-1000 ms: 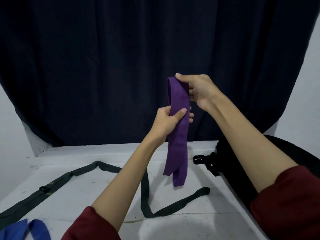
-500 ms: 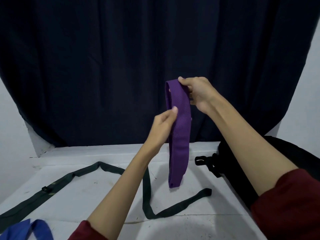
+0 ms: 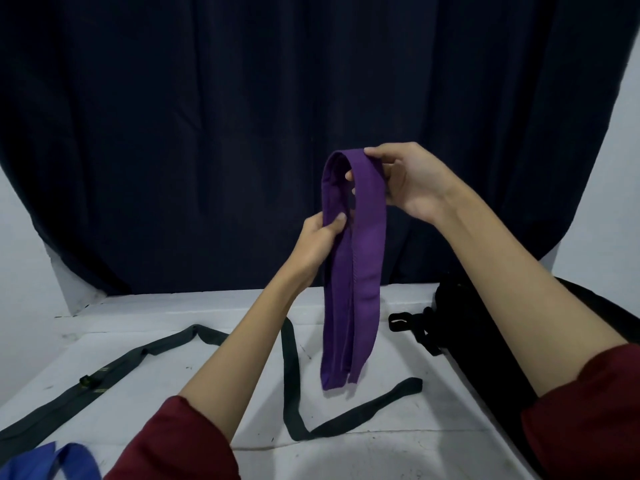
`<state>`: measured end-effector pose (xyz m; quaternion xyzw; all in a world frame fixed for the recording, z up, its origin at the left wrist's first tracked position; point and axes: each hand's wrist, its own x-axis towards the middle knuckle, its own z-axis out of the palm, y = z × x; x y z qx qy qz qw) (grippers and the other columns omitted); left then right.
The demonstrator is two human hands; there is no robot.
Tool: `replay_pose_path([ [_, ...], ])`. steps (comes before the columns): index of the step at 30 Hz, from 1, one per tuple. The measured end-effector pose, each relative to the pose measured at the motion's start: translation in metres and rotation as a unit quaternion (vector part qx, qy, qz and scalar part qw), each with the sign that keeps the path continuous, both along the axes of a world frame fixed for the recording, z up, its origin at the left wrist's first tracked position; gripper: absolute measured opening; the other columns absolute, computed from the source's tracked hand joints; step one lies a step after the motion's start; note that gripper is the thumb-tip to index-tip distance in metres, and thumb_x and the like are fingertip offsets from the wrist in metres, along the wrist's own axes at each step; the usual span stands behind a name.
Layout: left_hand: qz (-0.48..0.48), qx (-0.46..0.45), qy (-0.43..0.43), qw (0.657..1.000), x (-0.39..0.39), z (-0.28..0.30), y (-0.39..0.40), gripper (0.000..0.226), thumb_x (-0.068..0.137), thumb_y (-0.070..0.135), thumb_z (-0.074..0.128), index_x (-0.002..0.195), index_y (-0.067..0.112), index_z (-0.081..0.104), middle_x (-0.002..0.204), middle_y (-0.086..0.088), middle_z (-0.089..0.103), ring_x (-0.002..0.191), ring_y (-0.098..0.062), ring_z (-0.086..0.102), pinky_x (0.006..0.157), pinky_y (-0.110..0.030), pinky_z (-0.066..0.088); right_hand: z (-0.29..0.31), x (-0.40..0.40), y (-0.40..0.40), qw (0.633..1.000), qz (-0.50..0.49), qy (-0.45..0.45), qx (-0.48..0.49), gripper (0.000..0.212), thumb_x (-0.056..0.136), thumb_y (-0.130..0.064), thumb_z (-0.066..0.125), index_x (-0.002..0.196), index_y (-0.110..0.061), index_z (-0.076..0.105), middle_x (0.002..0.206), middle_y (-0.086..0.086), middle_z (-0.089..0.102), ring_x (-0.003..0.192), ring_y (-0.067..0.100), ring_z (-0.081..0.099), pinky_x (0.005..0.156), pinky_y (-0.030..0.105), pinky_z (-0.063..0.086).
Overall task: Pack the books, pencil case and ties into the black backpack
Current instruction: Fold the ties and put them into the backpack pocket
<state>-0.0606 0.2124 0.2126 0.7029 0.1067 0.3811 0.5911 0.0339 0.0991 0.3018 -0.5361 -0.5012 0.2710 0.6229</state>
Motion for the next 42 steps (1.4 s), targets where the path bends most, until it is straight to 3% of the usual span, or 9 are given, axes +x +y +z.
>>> replay_pose_path([
  [4,0.001,0.001,-0.010,1.000,0.000,0.012,0.000,0.028,0.103,0.020,0.036,0.091,0.008,0.058,0.069,-0.003,0.064,0.058,-0.011,0.063,0.058,-0.024,0.054,-0.009,0.007,-0.006,1.000,0.020,-0.005,-0.010,0.017,0.094,-0.016,0.051,0.089,-0.010,0.067,0.082,0.003,0.070,0.074,0.016,0.064,0.074,0.030,0.052],
  [10,0.011,0.052,-0.016,0.998,0.001,0.021,-0.005,0.027,0.103,0.018,0.038,0.113,0.010,0.061,0.100,-0.006,0.069,0.090,-0.016,0.067,0.079,-0.028,0.055,-0.018,-0.004,0.002,1.000,-0.014,0.006,-0.003,0.015,0.089,-0.014,0.061,0.074,-0.013,0.064,0.071,-0.001,0.063,0.068,0.014,0.057,0.074,0.029,0.045],
  [14,-0.005,0.068,-0.003,0.998,-0.002,0.021,-0.011,0.024,0.101,0.016,0.041,0.113,0.011,0.062,0.094,-0.002,0.069,0.076,-0.006,0.066,0.066,-0.022,0.053,-0.014,-0.011,0.004,0.999,-0.053,-0.005,0.005,0.017,0.087,-0.015,0.064,0.070,-0.015,0.064,0.069,-0.004,0.064,0.068,0.012,0.059,0.071,0.026,0.047],
  [23,-0.099,0.008,-0.032,0.994,-0.010,0.027,-0.022,0.025,0.098,0.015,0.044,0.109,0.003,0.062,0.091,-0.012,0.072,0.084,-0.025,0.070,0.075,-0.032,0.058,-0.013,-0.025,0.000,0.992,-0.124,-0.031,0.017,0.006,0.084,-0.018,0.068,0.079,-0.018,0.066,0.080,-0.006,0.065,0.080,0.009,0.059,0.060,0.019,0.043],
  [29,-0.178,-0.146,-0.096,0.968,-0.010,0.029,-0.029,0.023,0.100,0.014,0.038,0.107,0.006,0.059,0.087,-0.007,0.071,0.080,-0.020,0.069,0.082,-0.042,0.056,-0.013,-0.029,-0.004,0.992,-0.126,-0.005,0.021,0.001,0.086,-0.019,0.067,0.087,-0.020,0.067,0.071,-0.008,0.066,0.050,0.002,0.061,0.044,0.020,0.045],
  [34,-0.207,-0.226,-0.115,0.945,-0.007,0.029,-0.031,0.035,0.102,0.032,0.035,0.107,0.008,0.061,0.083,-0.007,0.071,0.075,-0.020,0.068,0.078,-0.037,0.055,-0.012,-0.032,-0.003,0.991,-0.129,0.015,0.043,0.001,0.086,-0.018,0.067,0.086,-0.019,0.068,0.075,-0.005,0.067,0.054,0.006,0.060,0.041,0.021,0.043],
  [38,-0.246,-0.207,-0.112,0.940,-0.004,0.031,-0.036,0.069,0.093,0.064,0.020,0.114,0.010,0.058,0.081,-0.006,0.070,0.069,-0.016,0.067,0.068,-0.029,0.056,-0.015,-0.033,-0.001,0.986,-0.150,0.032,0.072,0.005,0.086,-0.017,0.067,0.091,-0.016,0.068,0.075,-0.004,0.066,0.049,0.003,0.058,0.035,0.017,0.037],
  [40,-0.233,-0.183,-0.106,0.949,-0.003,0.029,-0.038,0.069,0.086,0.067,0.029,0.111,0.009,0.059,0.076,-0.005,0.068,0.065,-0.014,0.065,0.065,-0.026,0.055,-0.015,-0.034,0.000,0.983,-0.156,0.037,0.088,0.003,0.086,-0.016,0.067,0.089,-0.015,0.068,0.070,-0.004,0.066,0.047,0.005,0.057,0.034,0.017,0.035],
  [42,-0.210,-0.153,-0.097,0.961,-0.002,0.024,-0.038,0.041,0.086,0.047,0.051,0.098,0.008,0.062,0.071,-0.003,0.065,0.062,-0.012,0.062,0.063,-0.025,0.055,-0.015,-0.033,0.002,0.981,-0.165,0.045,0.095,0.001,0.086,-0.016,0.067,0.086,-0.015,0.067,0.068,-0.004,0.065,0.042,0.006,0.050,0.032,0.017,0.031],
])
